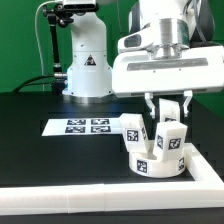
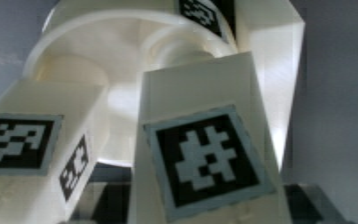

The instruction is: Assemble stool

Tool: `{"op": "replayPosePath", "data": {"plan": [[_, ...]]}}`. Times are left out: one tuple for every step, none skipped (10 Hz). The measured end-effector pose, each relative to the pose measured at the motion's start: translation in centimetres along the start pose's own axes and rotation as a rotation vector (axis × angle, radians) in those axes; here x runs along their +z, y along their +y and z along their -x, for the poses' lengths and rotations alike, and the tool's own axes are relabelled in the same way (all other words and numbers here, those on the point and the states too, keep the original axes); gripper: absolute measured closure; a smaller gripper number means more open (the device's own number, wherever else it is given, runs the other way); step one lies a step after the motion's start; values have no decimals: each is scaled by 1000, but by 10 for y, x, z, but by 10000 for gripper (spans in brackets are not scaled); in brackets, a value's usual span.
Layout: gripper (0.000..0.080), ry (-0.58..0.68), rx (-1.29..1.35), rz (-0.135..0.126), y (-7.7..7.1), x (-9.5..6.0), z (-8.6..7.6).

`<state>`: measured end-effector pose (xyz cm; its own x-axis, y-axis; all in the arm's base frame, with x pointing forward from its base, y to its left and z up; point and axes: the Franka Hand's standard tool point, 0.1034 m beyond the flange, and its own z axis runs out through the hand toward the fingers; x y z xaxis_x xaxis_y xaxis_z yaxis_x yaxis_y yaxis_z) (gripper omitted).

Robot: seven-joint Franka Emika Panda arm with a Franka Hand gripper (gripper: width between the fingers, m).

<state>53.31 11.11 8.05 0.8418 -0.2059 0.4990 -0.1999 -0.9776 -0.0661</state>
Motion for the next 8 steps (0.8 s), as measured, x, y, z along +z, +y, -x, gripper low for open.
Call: {"op": "replayPosePath", "data": {"plan": [[471, -1, -2, 3, 2, 0, 0], [471, 1, -4, 4, 3, 1, 0], [471, 12, -4, 8, 7, 1, -1], [471, 21, -3, 10, 9, 1, -2], [471, 27, -4, 11, 10, 2, -2], [471, 35, -5, 12, 11, 2, -2], [471, 38, -6, 13, 11, 2, -3], [471, 16, -4, 13, 10, 3, -2]]}}
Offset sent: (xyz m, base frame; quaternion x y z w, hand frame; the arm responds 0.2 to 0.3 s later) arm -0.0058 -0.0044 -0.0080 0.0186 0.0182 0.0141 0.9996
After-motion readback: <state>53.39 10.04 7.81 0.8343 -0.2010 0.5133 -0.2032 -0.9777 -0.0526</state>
